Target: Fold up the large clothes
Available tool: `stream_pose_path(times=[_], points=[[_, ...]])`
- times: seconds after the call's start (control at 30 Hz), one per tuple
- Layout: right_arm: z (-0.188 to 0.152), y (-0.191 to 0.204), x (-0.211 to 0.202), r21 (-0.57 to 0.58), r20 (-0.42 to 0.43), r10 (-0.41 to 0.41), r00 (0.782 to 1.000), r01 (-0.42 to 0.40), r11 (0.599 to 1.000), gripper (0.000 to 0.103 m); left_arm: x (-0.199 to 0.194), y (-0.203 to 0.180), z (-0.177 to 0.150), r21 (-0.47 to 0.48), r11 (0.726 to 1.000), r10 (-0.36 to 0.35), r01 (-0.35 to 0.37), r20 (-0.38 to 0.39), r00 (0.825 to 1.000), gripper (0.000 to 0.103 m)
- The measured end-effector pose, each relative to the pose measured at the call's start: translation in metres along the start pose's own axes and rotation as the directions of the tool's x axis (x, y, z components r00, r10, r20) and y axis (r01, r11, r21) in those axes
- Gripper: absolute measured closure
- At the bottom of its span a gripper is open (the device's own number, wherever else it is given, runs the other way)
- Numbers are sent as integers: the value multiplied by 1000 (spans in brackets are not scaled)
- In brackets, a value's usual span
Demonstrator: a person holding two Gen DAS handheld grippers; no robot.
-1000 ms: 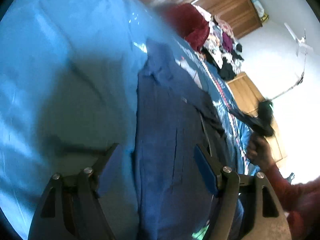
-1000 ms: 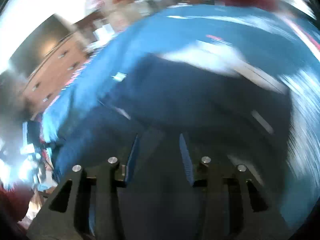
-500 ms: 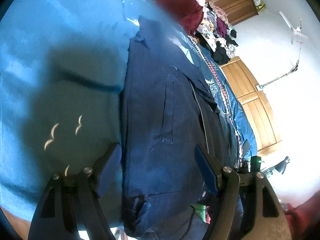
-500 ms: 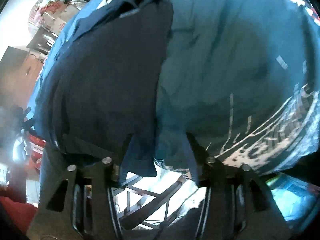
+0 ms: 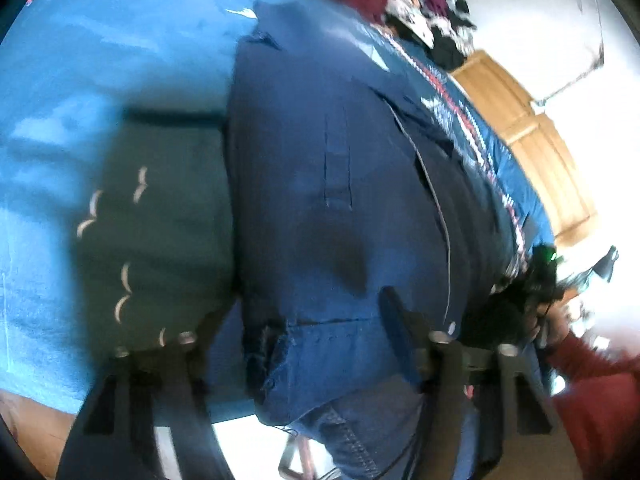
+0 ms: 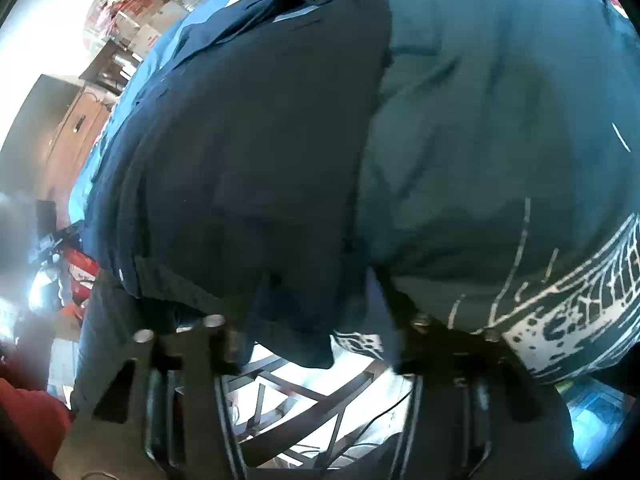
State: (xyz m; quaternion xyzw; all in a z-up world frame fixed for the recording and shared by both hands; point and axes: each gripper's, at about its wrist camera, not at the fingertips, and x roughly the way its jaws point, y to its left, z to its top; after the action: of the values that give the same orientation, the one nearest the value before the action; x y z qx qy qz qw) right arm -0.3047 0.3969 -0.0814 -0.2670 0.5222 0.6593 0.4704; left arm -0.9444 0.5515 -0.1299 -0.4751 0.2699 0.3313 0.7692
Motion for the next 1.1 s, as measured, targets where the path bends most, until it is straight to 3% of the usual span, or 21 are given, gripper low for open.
stream_pose_path(times=[0.03, 0.07, 0.27, 0.33, 0.43, 0.57, 0.7, 0.73, 0.87, 1.1], points=[[-1, -1, -2, 5, -1, -2, 1000, 2, 1000, 68, -1, -3, 0, 17, 1000, -11, 11, -1, 1000, 54], [-3, -2, -3, 5, 0, -4, 1000, 4, 1000, 72, -1, -5, 0, 26, 999, -27, 27, -5, 1000, 72], [-12, -6, -7, -11, 7, -28, 1000, 28, 1000, 72, -2, -6, 2, 25, 998, -66, 66, 13, 998, 72], [-12, -8, -7, 6, 11, 0, 1000, 0, 1000, 67, 7, 1, 0, -8, 997, -79, 79, 1, 997, 66], [-12, -7, -10, 12, 7, 44, 999, -44, 999, 65, 12, 5, 0, -37, 993, -108, 108, 7, 994, 65], [-11, -9, -4, 16, -10, 67, 998, -66, 998, 60, 12, 5, 0, -29, 990, -141, 141, 2, 990, 56], [-9, -1, -6, 18, -9, 160, 987, -159, 987, 60, 18, 3, 8, -12, 987, -158, 158, -16, 987, 55], [-10, 0, -6, 13, -7, 158, 987, -158, 987, 60, 18, 0, 8, 0, 987, -164, 164, -20, 986, 56], [-11, -7, 2, 38, -21, 179, 984, -178, 983, 61, 20, 5, 9, 4, 988, -153, 153, -30, 988, 77], [-12, -29, 10, 141, -27, 319, 947, -313, 939, 67, 25, 18, 10, -49, 965, -261, 259, -35, 965, 81]])
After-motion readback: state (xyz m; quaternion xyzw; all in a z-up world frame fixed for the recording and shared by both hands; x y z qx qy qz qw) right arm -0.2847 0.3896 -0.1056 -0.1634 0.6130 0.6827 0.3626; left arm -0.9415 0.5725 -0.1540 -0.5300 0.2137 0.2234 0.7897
